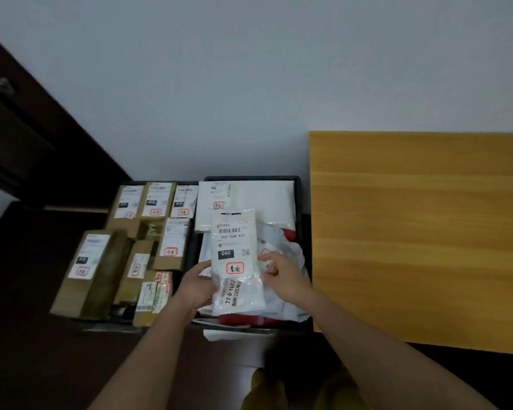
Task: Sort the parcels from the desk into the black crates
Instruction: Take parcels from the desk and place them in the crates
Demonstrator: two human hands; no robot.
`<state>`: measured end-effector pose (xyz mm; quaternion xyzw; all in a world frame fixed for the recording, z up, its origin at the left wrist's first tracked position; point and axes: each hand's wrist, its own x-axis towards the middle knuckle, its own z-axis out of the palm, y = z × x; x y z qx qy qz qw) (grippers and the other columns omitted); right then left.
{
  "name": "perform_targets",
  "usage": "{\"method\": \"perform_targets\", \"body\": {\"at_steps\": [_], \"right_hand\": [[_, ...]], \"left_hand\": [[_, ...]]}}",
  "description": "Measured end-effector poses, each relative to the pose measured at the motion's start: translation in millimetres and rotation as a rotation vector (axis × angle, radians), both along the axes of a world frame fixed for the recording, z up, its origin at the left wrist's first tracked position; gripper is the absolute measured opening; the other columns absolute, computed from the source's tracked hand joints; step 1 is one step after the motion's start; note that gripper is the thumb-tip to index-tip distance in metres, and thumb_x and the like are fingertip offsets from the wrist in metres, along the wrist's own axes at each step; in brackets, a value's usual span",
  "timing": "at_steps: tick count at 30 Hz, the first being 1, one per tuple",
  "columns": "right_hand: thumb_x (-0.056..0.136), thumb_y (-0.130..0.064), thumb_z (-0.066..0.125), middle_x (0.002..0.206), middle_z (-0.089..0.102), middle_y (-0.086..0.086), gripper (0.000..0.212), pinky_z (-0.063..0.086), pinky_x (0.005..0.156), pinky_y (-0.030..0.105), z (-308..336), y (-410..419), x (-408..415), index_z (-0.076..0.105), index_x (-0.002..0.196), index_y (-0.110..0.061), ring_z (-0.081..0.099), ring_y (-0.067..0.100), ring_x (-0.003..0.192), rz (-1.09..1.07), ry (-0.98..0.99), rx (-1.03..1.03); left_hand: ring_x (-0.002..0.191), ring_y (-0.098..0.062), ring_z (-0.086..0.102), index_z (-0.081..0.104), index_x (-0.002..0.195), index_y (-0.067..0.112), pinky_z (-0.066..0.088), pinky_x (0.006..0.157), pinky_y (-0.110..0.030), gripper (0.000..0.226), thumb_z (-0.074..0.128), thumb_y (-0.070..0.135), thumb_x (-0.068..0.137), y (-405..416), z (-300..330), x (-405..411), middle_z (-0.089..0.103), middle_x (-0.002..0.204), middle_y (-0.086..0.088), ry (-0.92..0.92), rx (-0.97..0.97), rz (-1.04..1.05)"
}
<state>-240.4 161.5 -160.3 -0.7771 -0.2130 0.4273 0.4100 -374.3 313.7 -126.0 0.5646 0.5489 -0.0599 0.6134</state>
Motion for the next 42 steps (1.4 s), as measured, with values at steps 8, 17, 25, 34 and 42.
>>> {"method": "perform_targets", "body": {"at_steps": [8, 17, 25, 34, 42], "right_hand": [[0.097, -0.008, 0.053, 0.110, 0.055, 0.002, 0.030, 0.040, 0.056, 0.012, -19, 16, -18, 0.059, 0.125, -0.015, 0.053, 0.009, 0.081, 0.076, -0.098, -0.227], [0.093, -0.012, 0.052, 0.143, 0.037, 0.015, 0.056, 0.034, 0.105, 0.033, -64, 37, 13, 0.038, 0.147, -0.018, 0.035, 0.029, 0.133, 0.159, -0.280, -0.444], [0.072, -0.054, 0.080, 0.157, -0.034, -0.005, 0.124, 0.003, 0.118, 0.057, -85, 51, 26, -0.018, 0.147, -0.053, -0.025, 0.031, 0.147, 0.397, -0.340, -0.491], [0.067, -0.055, 0.083, 0.140, -0.057, -0.010, 0.138, -0.001, 0.114, 0.070, -103, 60, 24, -0.040, 0.128, -0.059, -0.039, 0.041, 0.138, 0.462, -0.322, -0.599], [0.062, -0.047, 0.088, 0.142, -0.056, -0.006, 0.144, -0.003, 0.108, 0.078, -125, 77, 16, -0.035, 0.135, -0.057, -0.040, 0.046, 0.136, 0.472, -0.261, -0.673]], "left_hand": [[0.089, -0.028, 0.070, 0.053, 0.136, 0.017, 0.060, 0.064, -0.039, 0.057, 0.072, -0.001, 0.085, 33, -40, -54, 0.070, 0.114, -0.012, 0.067, 0.029, 0.182], [0.107, -0.027, 0.064, 0.043, 0.146, 0.019, 0.058, 0.080, -0.040, 0.062, 0.062, 0.000, 0.090, 56, -80, -25, 0.064, 0.125, -0.010, 0.190, 0.043, 0.037], [0.149, -0.033, 0.005, 0.002, 0.156, 0.037, 0.023, 0.115, -0.053, 0.107, 0.078, 0.030, 0.080, 74, -94, 11, -0.002, 0.164, -0.004, 0.385, 0.436, -0.659], [0.143, -0.031, -0.030, -0.027, 0.141, 0.051, -0.001, 0.117, -0.060, 0.124, 0.078, 0.045, 0.076, 76, -122, 42, -0.038, 0.154, 0.011, 0.354, 0.644, -1.224], [0.144, -0.035, -0.029, -0.039, 0.137, 0.047, -0.006, 0.118, -0.054, 0.135, 0.080, 0.045, 0.073, 112, -156, 27, -0.042, 0.151, 0.005, 0.460, 0.694, -1.356]]}}
